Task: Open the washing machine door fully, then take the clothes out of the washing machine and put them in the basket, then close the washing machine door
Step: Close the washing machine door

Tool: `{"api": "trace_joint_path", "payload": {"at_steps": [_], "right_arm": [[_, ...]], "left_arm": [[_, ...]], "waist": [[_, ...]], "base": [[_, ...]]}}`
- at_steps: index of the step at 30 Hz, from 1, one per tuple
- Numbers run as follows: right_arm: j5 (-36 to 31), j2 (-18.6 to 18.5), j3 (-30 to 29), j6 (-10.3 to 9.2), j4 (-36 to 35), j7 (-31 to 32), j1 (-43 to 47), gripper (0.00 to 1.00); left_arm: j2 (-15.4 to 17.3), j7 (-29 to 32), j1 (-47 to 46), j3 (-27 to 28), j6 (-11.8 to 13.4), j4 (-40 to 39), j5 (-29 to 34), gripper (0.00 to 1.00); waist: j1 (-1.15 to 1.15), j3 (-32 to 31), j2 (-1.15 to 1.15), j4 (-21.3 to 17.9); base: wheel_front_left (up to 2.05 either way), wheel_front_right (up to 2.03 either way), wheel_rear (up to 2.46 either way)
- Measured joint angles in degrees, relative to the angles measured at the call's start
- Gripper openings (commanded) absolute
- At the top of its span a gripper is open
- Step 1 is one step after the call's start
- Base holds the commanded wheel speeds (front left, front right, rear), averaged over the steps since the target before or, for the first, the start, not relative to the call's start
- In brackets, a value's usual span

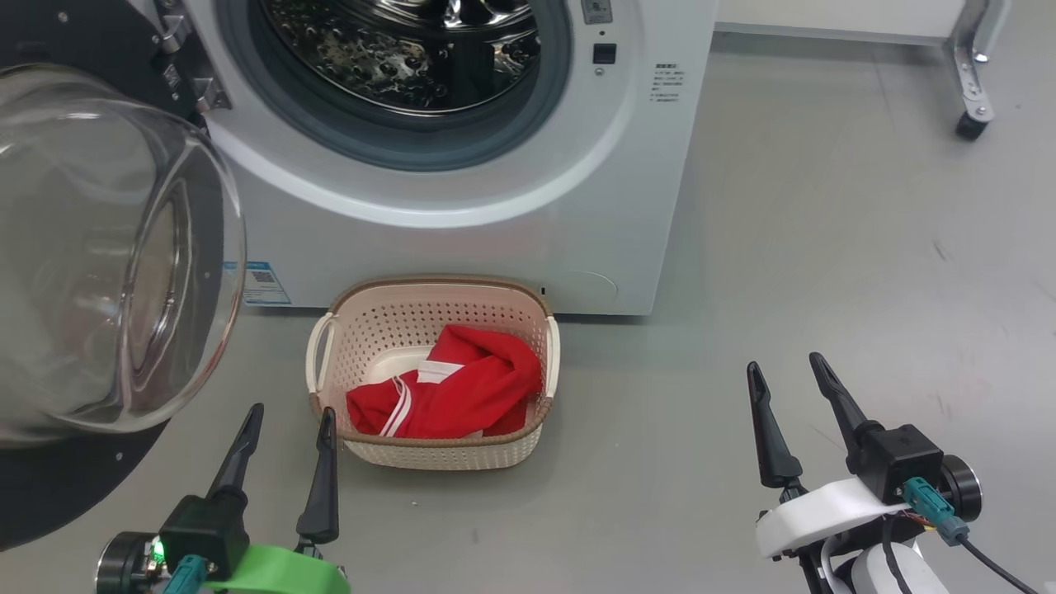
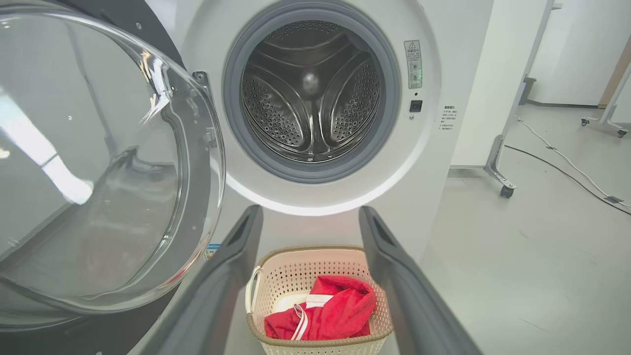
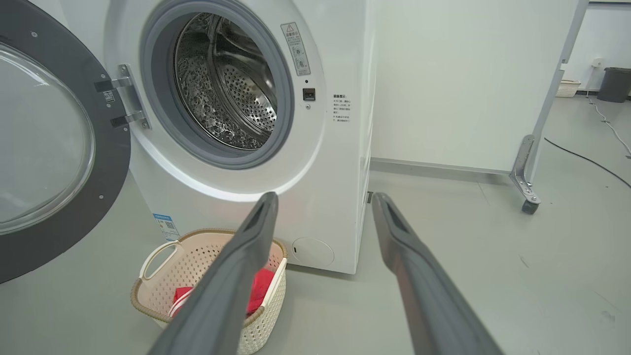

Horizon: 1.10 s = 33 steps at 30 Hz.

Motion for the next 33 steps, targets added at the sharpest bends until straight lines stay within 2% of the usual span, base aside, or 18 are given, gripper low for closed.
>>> {"api": "trace_joint_path", "payload": {"at_steps": [8,25,33], "right_arm": [[-0.40,-0.24,0.59,0.18,-0.08,0.01,0.05,1.00],[-0.41,-0.04,1.64,0.51,-0.08,0.01,0.92,1.00],[-0.41,0.22,3.20,0.81,0.35,0.01,0.99,1.00]], "left_arm": [[0.00,-0.81,0.01,1.42,0.93,-0.08,-0.10,1.00],[-0.01,-2.01,0.01,1.70,1.23,-0.33,-1.58,1.00],[0.01,-2.54,0.62,3.32,1.47,-0.58,-1.94,1.00]], "waist": [[0.00,-0.22,0.00,5.70],[0.00,-0.89,0.00,18.76],[0.00,-1.66,0.00,22.19]], "base": [[0.00,0.00,0.00],[0.00,0.00,0.00],[0.00,0.00,0.00]]}}
